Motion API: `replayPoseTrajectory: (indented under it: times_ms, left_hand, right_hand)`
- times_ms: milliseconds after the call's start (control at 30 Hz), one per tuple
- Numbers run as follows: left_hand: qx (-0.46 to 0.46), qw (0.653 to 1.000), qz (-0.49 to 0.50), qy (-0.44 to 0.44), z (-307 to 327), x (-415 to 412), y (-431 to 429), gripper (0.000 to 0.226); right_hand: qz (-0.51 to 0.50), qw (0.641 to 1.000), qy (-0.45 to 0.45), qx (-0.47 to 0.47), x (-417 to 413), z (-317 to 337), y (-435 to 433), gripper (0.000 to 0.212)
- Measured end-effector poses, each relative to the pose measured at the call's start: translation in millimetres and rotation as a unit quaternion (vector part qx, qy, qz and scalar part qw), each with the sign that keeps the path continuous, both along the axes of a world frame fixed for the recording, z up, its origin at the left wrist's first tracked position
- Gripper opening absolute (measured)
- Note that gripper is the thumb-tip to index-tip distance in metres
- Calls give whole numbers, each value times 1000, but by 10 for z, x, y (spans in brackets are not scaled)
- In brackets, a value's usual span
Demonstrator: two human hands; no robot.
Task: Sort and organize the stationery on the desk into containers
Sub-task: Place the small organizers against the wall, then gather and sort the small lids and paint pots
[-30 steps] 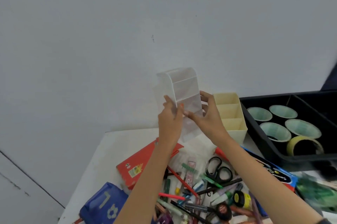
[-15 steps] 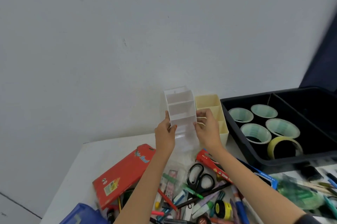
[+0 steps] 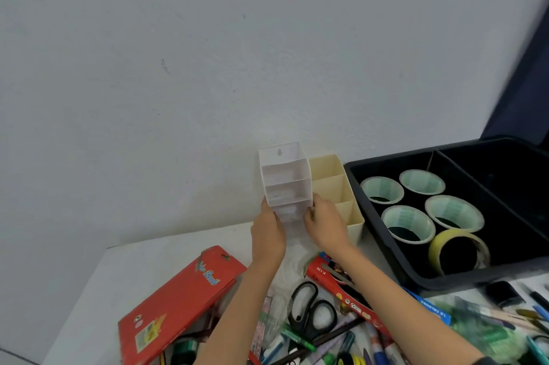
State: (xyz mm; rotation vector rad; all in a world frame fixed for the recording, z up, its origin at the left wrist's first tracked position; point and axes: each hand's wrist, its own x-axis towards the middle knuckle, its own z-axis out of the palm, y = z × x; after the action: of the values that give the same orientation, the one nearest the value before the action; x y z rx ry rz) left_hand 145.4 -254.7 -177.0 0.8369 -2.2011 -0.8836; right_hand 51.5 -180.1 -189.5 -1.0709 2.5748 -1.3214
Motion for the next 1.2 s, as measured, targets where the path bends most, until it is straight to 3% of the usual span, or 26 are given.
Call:
replayPoseTrajectory:
  times_ms: [167,333,433,533,633,700,767,800,967,1067,1200]
  left_hand:
    - [36,999,17,-20,44,-102,-33,17]
    - [68,996,12,-50,158,-160,-115,17]
    - [82,994,12,-65,187,-164,-132,16]
    - [91,992,-10,-86,220,-114,-142,18]
    - [92,982,-41,-161,304,-58,-146,52]
    - [101,973,-6,-208,412,6,-70,67]
    - [68,971,37,-227,523,83,19,37]
    - [55,973,48,-221,598,143,98,18]
    - [66,988,28,-137,863,375,539,37]
    - [49,995,36,-74,981,561,814,31]
    - [86,995,43,31,980,795,1172,18]
  right_hand:
    - [-31,996,23,82,22,48,-78,9]
    - [-82,989,13,125,25,131,-215,21]
    - [-89,986,-3,140,31,161,-251,27]
    - [-84,988,-30,125,49,171,-221,17]
    - [-78,983,4,163,41,226,-133,22]
    - [-85,979,57,179,48,307,-35,33]
    - [-73,986,58,138,87,420,77,40]
    - [-56,991,48,109,119,479,141,41]
    - [12,998,-58,-21,328,682,458,33]
    - [26,991,-107,-81,498,774,719,21]
    - [50,982,-148,-109,678,801,1079,21]
